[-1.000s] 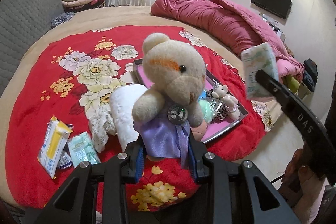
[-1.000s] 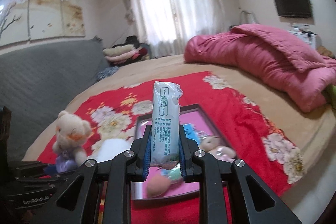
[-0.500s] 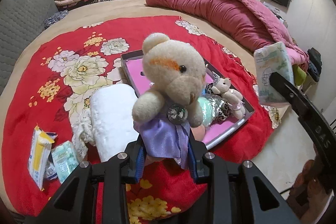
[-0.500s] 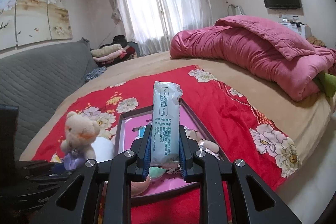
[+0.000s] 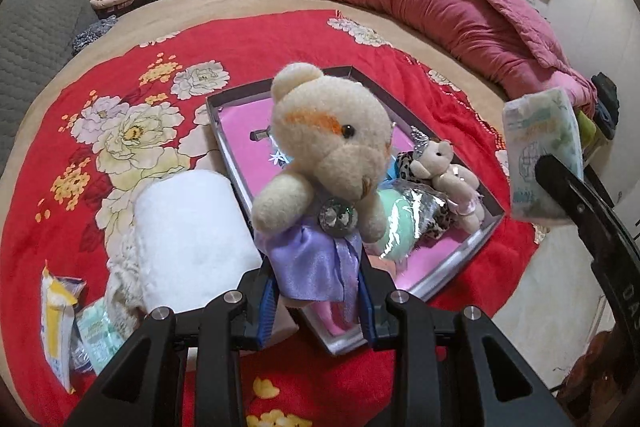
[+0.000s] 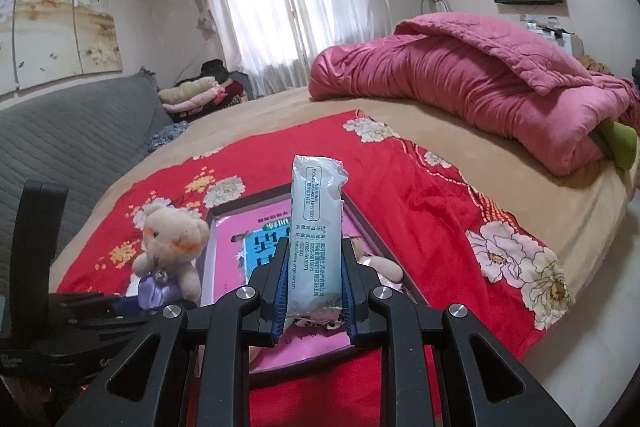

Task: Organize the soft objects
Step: 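Lower the teddy bear onto the tray with the left tool while the right tool releases the packet onto it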

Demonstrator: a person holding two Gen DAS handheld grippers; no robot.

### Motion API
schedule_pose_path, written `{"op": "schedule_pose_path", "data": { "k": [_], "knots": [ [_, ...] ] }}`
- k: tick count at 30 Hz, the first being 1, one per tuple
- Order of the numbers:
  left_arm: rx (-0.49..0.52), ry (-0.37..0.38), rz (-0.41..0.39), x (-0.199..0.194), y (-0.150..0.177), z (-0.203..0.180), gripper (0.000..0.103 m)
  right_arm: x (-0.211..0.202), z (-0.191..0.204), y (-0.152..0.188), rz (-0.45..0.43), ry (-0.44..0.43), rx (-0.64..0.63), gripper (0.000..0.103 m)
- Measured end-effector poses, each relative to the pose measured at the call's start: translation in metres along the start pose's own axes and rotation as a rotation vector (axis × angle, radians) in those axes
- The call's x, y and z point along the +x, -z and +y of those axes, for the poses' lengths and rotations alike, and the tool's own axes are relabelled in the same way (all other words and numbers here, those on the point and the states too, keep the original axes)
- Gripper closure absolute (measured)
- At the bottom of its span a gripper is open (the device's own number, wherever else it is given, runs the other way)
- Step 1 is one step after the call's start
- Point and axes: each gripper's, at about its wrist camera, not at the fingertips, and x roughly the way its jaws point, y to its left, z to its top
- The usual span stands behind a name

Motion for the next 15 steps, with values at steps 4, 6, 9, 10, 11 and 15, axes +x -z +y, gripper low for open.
{"op": "schedule_pose_path", "data": {
  "k": [4, 6, 9, 10, 11, 15],
  "knots": [
    [0.004, -0.001, 0.031, 0.016, -0.006, -0.002, 0.069, 0.011, -0.005, 0.001, 0.024, 0.016, 0.013, 0.079],
    [0.014, -0.002, 0.047, 0.023, -0.008, -0.003, 0.069, 0.016, -0.007, 0.002, 0.033, 0.020, 0.017, 0.079],
    [0.013, 0.010, 0.067, 0.031, -0.009, -0.005, 0.069, 0.024, -0.008, 0.005, 0.052, 0.025, 0.015, 0.079],
    [0.016, 0.011, 0.074, 0.034, -0.010, -0.006, 0.069, 0.025, -0.008, 0.005, 0.057, 0.026, 0.014, 0.079],
    [0.017, 0.010, 0.077, 0.036, -0.010, -0.007, 0.069, 0.027, -0.008, 0.006, 0.062, 0.025, 0.012, 0.079],
    [0.023, 0.014, 0.084, 0.042, -0.010, -0.009, 0.069, 0.034, -0.009, 0.007, 0.075, 0.029, 0.014, 0.079]
  ]
}}
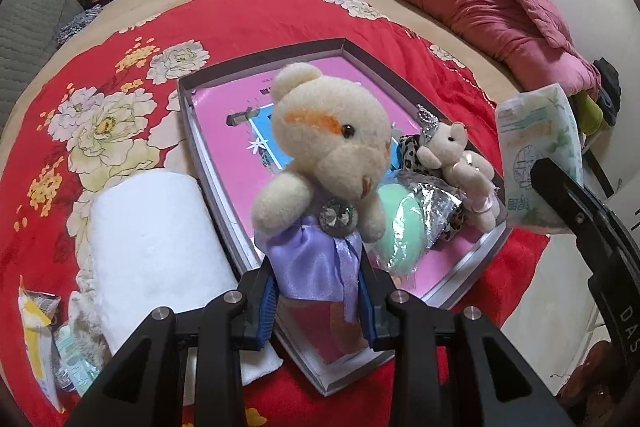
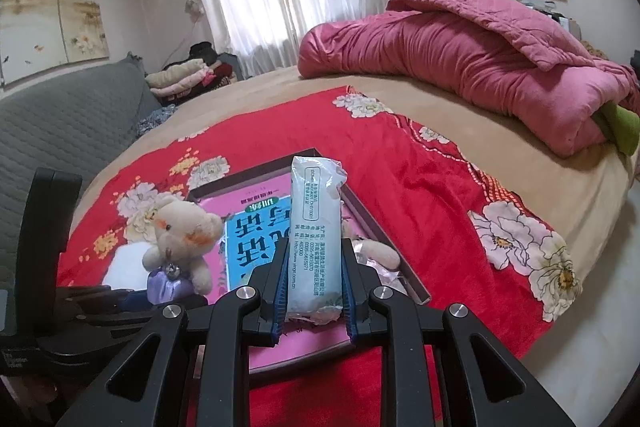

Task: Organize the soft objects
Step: 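Lower the teddy bear onto the tray with the left tool while the right tool releases the packet onto it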

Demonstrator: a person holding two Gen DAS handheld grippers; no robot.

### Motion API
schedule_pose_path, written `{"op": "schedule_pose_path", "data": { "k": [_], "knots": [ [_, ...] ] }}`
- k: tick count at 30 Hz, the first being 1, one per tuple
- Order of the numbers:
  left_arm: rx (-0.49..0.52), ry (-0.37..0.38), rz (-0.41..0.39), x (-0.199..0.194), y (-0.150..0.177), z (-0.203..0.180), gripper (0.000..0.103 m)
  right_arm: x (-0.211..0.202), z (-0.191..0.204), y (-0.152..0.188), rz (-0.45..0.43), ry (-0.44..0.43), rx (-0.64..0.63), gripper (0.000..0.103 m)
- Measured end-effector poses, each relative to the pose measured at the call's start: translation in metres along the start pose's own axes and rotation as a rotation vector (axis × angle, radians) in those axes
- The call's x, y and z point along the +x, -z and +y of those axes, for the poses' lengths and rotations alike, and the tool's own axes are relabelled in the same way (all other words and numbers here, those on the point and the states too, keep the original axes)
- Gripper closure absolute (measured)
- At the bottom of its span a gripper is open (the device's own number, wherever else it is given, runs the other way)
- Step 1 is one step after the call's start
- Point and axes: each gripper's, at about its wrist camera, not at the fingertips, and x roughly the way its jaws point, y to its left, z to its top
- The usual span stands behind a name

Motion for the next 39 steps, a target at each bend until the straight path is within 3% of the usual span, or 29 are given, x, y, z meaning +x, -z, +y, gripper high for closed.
{"op": "schedule_pose_path", "data": {
  "k": [16, 21, 25, 29, 36, 39],
  "knots": [
    [0.030, 0.014, 0.001, 0.012, -0.002, -0.003, 0.069, 0.037, 0.005, 0.007, 0.132, 0.064, -0.051, 0.079],
    [0.037, 0.023, 0.014, 0.016, -0.005, -0.004, 0.069, 0.050, 0.007, 0.012, 0.182, 0.027, -0.061, 0.072],
    [0.034, 0.028, 0.027, 0.019, -0.008, -0.003, 0.069, 0.046, 0.006, 0.013, 0.167, 0.008, -0.048, 0.070],
    [0.033, 0.036, 0.038, 0.022, -0.010, -0.004, 0.069, 0.039, 0.001, 0.013, 0.133, -0.024, -0.011, 0.054],
    [0.025, 0.049, 0.057, 0.026, -0.014, -0.003, 0.069, 0.028, -0.002, 0.011, 0.095, -0.043, 0.022, 0.051],
    [0.017, 0.054, 0.064, 0.028, -0.015, -0.002, 0.068, 0.018, -0.006, 0.009, 0.053, -0.048, 0.047, 0.044]
  ]
}}
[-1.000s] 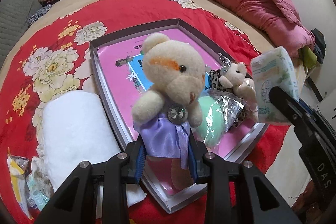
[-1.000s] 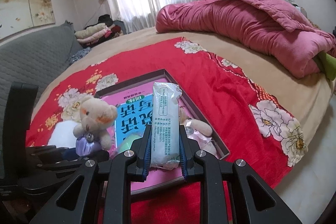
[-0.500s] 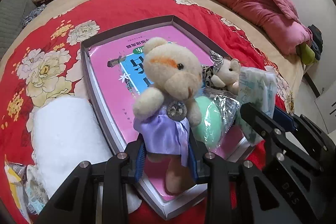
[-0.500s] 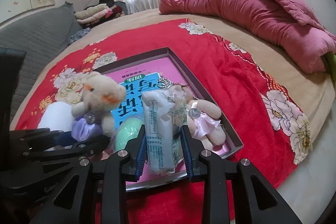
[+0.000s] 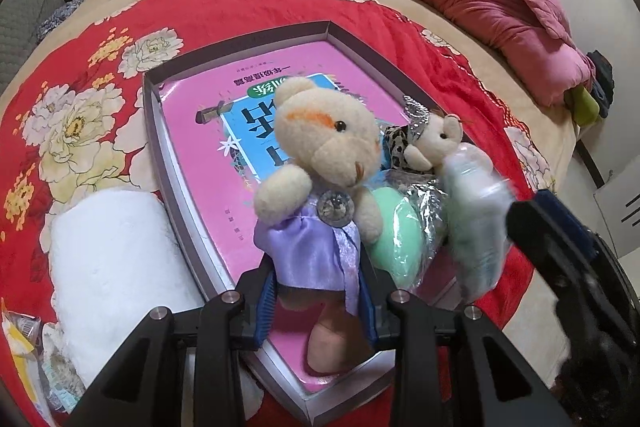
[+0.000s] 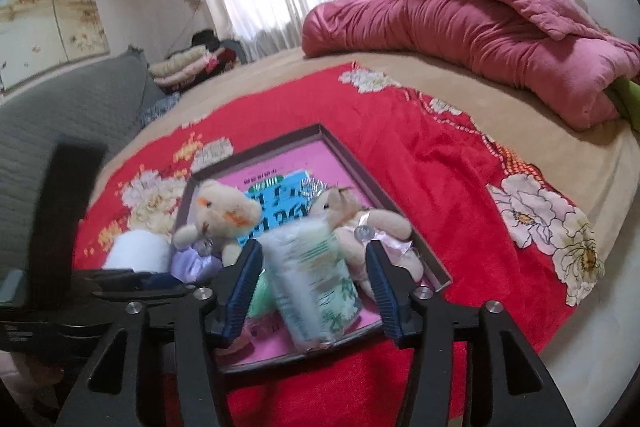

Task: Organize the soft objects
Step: 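Lower the teddy bear onto the tray with the left tool while the right tool releases the packet onto it, then open the left tool to release the teddy bear and lift both tools away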

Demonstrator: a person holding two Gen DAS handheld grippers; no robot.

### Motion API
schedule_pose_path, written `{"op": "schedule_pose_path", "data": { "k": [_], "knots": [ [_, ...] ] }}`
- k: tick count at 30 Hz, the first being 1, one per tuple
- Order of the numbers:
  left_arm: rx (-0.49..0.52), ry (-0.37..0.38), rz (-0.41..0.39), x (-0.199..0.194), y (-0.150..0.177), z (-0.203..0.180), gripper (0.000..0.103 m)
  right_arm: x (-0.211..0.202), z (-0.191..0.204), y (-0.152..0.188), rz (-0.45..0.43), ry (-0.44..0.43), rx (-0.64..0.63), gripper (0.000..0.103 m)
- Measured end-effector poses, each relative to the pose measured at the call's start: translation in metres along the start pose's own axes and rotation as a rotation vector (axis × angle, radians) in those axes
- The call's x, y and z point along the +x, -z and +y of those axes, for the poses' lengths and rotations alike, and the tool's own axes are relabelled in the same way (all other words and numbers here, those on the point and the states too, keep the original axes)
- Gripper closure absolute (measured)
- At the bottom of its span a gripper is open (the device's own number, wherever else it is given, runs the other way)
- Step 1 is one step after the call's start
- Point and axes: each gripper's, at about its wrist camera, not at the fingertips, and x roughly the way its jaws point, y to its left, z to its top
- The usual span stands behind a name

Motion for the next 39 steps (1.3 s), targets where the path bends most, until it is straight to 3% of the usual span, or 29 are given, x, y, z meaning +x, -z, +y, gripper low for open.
{"op": "schedule_pose_path", "data": {
  "k": [11, 19, 23, 29, 39],
  "knots": [
    [-0.037, 0.040, -0.005, -0.002, -0.003, 0.004, 0.064, -0.009, -0.002, 0.000, -0.011, 0.013, 0.026, 0.041],
    [-0.026, 0.027, -0.009, -0.003, -0.001, 0.002, 0.063, -0.004, -0.005, 0.000, -0.001, 0.018, 0.034, 0.041],
    [-0.029, 0.032, -0.020, -0.007, 0.001, 0.002, 0.061, -0.001, -0.006, 0.000, 0.009, 0.030, 0.032, 0.034],
    [-0.035, 0.036, -0.034, -0.011, 0.001, 0.006, 0.060, 0.001, -0.005, 0.001, 0.019, 0.048, 0.023, 0.033],
    [-0.029, 0.056, -0.064, -0.017, 0.004, 0.005, 0.046, 0.006, -0.005, 0.002, 0.041, 0.061, 0.018, 0.029]
  ]
}}
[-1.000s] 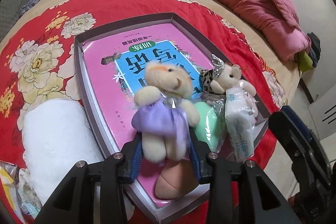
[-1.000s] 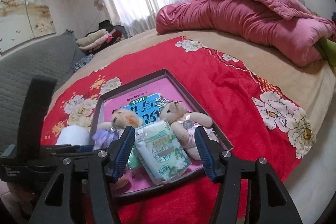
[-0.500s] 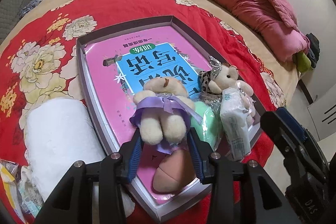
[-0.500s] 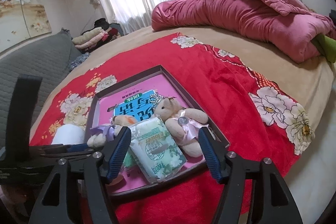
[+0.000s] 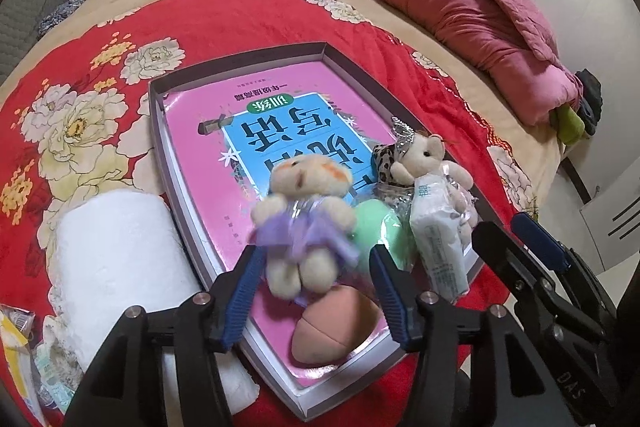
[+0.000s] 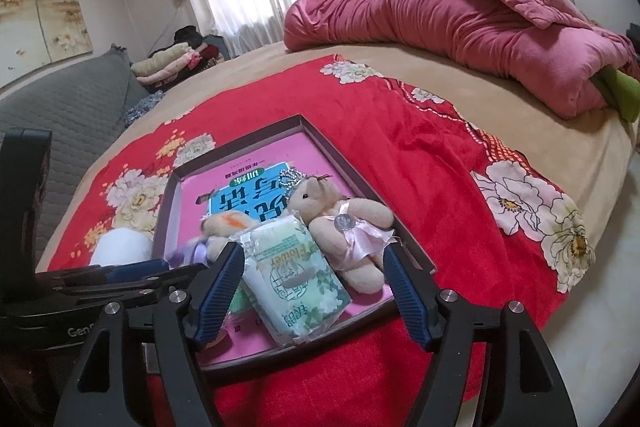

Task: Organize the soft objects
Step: 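Open the left tool to release the teddy bear and lift both tools away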

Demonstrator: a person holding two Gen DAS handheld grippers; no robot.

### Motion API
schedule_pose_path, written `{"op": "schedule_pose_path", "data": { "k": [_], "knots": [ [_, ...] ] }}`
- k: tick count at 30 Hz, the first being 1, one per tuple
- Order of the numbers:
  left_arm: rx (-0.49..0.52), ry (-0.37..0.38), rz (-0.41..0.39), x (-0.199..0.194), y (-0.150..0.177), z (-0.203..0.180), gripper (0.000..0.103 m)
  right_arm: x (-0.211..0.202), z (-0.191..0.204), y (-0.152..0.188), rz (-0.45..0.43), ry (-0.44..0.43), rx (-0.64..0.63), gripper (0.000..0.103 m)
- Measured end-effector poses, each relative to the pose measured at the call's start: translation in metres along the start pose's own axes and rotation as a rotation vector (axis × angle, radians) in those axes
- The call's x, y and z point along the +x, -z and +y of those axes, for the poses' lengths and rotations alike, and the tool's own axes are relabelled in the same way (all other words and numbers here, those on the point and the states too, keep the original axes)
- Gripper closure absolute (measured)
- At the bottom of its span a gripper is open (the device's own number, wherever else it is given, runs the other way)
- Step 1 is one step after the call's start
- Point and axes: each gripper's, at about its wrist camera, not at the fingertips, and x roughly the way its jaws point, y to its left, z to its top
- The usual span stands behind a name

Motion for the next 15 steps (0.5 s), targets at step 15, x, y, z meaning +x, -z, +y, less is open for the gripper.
{"op": "schedule_pose_path", "data": {
  "k": [15],
  "knots": [
    [-0.008, -0.002, -0.026, -0.0066, 0.0041, 0.0050, 0.038, 0.0071, 0.0006, 0.0023, 0.028, 0.026, -0.013, 0.029]
  ]
}}
